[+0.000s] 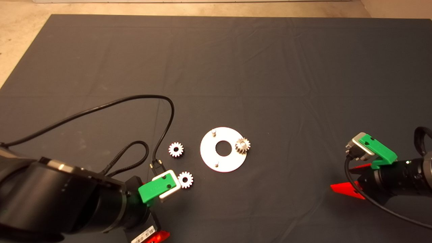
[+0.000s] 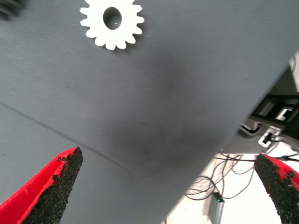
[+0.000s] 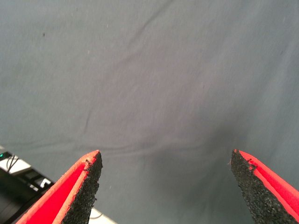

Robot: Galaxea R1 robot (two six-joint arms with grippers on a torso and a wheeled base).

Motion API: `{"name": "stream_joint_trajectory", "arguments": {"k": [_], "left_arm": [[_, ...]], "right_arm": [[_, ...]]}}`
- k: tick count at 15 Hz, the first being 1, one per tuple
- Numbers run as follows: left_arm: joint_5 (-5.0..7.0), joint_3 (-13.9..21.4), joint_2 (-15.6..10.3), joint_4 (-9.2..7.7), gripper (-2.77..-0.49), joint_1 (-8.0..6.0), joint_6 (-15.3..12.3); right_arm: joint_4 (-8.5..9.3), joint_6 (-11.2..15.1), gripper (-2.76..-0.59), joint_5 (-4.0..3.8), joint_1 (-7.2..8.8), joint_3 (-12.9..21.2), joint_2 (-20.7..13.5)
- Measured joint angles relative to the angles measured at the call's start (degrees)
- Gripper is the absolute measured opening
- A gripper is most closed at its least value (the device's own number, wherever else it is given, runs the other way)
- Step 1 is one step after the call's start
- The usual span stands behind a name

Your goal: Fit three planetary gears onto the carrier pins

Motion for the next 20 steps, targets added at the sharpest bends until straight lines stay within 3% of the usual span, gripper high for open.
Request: {"name": "stream_joint_trajectory", "arguments": {"k": [12, 13, 15, 18, 20], "left_arm": [[-0.04, -6.7, 3.4, 1.51, -0.61, -0.3, 3.3], [-0.04, -7.1, 3.6, 1.51, -0.61, -0.3, 3.7], [-0.04, -8.3, 4.3, 1.51, -0.61, -0.3, 4.6], [-0.06, -9.5, 4.8, 1.95, -0.61, -0.28, 5.1], [-0.01, -9.6, 5.0, 3.25, -0.61, -0.3, 5.2]], "right_arm": [[-0.89, 0.0, -1.33, 0.33, -0.96, 0.0, 0.2], [-0.91, 0.0, -1.33, 0.61, -0.99, 0.1, 0.2], [-1.07, 0.0, -1.33, 1.9, -1.73, 0.1, 0.2], [-1.11, 0.0, -1.33, 2.05, -2.06, 0.2, 0.2], [-1.13, 0.0, -1.33, 2.93, -2.39, 0.2, 0.2]]}}
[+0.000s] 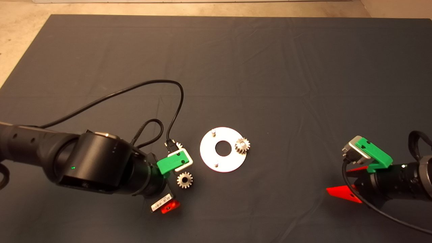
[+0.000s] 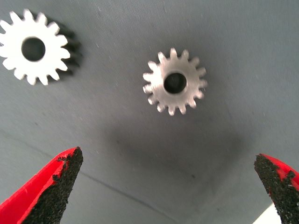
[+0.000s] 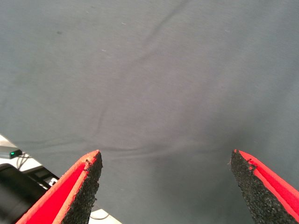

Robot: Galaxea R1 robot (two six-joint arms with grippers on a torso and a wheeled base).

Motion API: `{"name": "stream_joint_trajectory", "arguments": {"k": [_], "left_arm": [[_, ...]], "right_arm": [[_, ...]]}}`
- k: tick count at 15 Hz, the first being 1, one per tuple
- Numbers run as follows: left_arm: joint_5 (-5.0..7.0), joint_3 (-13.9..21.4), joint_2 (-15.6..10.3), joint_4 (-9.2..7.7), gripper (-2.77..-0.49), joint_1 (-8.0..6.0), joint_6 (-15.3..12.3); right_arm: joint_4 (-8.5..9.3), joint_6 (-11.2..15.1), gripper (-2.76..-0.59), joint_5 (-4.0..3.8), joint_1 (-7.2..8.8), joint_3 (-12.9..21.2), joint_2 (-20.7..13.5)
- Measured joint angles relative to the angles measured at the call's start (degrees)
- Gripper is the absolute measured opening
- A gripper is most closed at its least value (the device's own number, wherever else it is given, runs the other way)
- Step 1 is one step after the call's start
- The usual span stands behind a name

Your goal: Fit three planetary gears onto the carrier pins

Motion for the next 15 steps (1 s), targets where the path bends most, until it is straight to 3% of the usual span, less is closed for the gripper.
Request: {"name": "stream_joint_trajectory", "arguments": {"k": [7, 9, 15], "left_arm": [[-0.01, -0.1, 1.2, 5.81, -0.61, 0.07, -1.1], [-0.05, -0.1, 1.5, 7.3, -0.61, 0.65, -2.2], [-0.05, 0.1, 1.6, 9.51, -0.61, 2.14, -3.7]], "right_arm": [[0.0, -0.2, -1.33, 0.2, -0.12, 0.0, -0.4], [0.0, -0.2, -1.33, 0.18, -0.17, 0.0, -0.5], [0.0, -0.2, -1.33, 0.22, -0.45, 0.0, -0.5]]}}
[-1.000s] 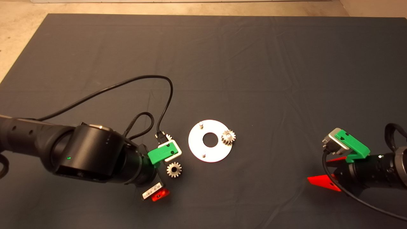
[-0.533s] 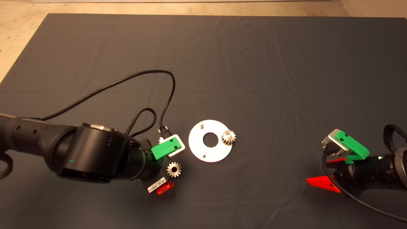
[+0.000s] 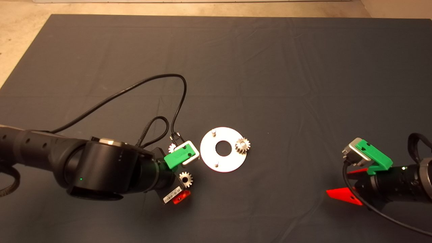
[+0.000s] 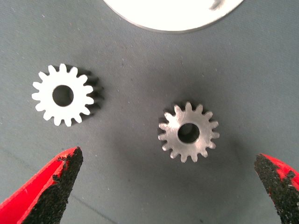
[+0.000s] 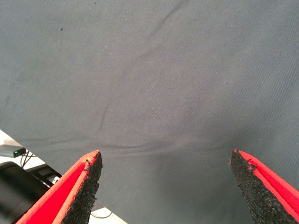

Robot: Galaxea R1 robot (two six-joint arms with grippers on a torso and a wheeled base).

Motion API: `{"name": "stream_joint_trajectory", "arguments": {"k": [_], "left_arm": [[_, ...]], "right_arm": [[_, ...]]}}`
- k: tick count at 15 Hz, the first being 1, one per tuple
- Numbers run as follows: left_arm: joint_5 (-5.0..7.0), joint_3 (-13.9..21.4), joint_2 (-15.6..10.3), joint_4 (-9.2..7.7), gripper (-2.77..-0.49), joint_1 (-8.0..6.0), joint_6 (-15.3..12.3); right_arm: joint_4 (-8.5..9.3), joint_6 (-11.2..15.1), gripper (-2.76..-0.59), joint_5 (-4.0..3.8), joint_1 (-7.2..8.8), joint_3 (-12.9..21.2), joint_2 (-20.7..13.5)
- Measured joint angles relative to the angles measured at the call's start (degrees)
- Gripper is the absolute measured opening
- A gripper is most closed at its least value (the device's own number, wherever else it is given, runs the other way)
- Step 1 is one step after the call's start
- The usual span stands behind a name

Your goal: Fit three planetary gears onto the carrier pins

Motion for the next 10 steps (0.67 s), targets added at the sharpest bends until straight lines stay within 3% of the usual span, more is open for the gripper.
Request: {"name": "stream_joint_trajectory", "arguments": {"k": [4, 7, 10], "left_arm": [[0.0, 0.2, 0.2, 1.65, -0.61, 2.13, -0.5], [0.0, 0.4, 0.2, 2.54, -0.61, 2.65, -0.8], [0.01, 0.4, 0.2, 3.23, -0.61, 3.76, -1.0]], "right_arm": [[-0.02, 0.0, -1.33, 0.02, 0.02, 0.0, 0.0], [-0.02, 0.0, -1.33, 0.2, 0.02, 0.0, 0.0], [-0.02, 0.0, -1.33, 1.75, 0.01, 0.0, 0.0]]}}
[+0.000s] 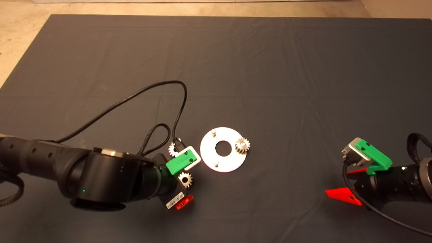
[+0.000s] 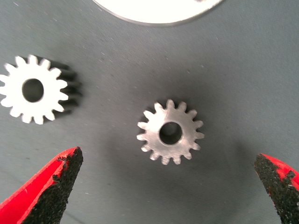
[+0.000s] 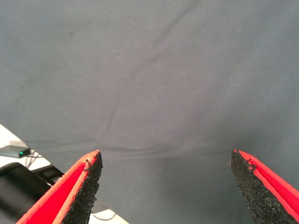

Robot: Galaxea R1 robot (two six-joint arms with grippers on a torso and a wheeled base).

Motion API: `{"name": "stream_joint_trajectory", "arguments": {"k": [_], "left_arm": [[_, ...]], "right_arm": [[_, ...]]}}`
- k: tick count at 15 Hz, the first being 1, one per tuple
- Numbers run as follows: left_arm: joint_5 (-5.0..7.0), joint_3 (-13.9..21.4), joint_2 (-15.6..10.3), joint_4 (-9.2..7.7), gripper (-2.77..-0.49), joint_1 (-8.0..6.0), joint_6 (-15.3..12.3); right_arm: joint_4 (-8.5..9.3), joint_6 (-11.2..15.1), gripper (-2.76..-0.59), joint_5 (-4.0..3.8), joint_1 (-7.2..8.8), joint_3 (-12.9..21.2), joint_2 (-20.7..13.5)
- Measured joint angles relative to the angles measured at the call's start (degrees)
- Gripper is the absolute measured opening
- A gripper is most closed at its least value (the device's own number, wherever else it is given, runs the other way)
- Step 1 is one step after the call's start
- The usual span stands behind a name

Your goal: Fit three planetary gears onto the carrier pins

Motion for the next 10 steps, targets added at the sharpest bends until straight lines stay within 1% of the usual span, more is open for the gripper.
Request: {"name": "stream_joint_trajectory", "arguments": {"k": [2, 4, 5, 9, 10], "left_arm": [[-0.01, 0.0, 0.0, 0.8, -0.61, 0.82, -0.1], [-0.01, 0.0, 0.1, 1.23, -0.61, 1.67, -0.2], [0.02, 0.0, 0.2, 1.85, -0.61, 2.06, -0.2], [-0.01, 0.0, 0.8, 3.46, -0.62, 2.84, -0.2], [-0.01, 0.0, 0.8, 3.88, -0.7, 3.06, -0.2]], "right_arm": [[0.0, 0.0, -1.33, 0.09, -0.01, 0.0, 0.0], [0.0, 0.0, -1.33, 0.07, 0.02, 0.0, 0.0], [0.0, 0.0, -1.33, 0.09, 0.02, 0.0, 0.0], [0.0, 0.0, -1.33, 0.09, 0.02, 0.0, 0.0], [0.0, 0.0, -1.33, 0.07, -0.01, 0.0, 0.0]]}}
